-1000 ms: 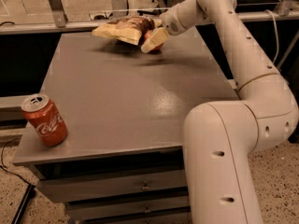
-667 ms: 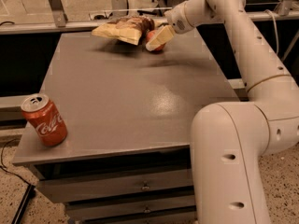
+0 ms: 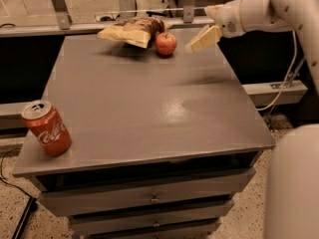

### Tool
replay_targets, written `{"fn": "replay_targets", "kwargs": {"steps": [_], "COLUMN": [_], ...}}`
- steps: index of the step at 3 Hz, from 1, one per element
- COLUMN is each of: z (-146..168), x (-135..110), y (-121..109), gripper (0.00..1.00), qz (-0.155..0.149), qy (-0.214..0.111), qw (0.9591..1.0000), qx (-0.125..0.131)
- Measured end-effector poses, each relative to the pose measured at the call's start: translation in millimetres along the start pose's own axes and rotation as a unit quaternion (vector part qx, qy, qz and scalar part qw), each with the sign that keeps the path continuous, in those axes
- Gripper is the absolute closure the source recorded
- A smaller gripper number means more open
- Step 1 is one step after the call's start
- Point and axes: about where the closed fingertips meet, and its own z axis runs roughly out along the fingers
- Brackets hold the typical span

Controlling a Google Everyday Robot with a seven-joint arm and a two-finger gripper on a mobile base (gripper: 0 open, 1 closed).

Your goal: Move apple near brown chip bag

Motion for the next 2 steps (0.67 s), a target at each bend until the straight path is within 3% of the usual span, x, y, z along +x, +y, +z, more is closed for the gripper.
{"fn": "replay_targets", "kwargs": {"steps": [1, 2], "z": [-60.2, -97.5], "x": [10.0, 40.9], "y": [21.7, 24.8], "gripper": [0.00, 0.00], "qz": [-0.006, 0.007], "qy": [-0.053, -0.050], "qw": [0.9984, 0.9980], "qx": [0.018, 0.037]}}
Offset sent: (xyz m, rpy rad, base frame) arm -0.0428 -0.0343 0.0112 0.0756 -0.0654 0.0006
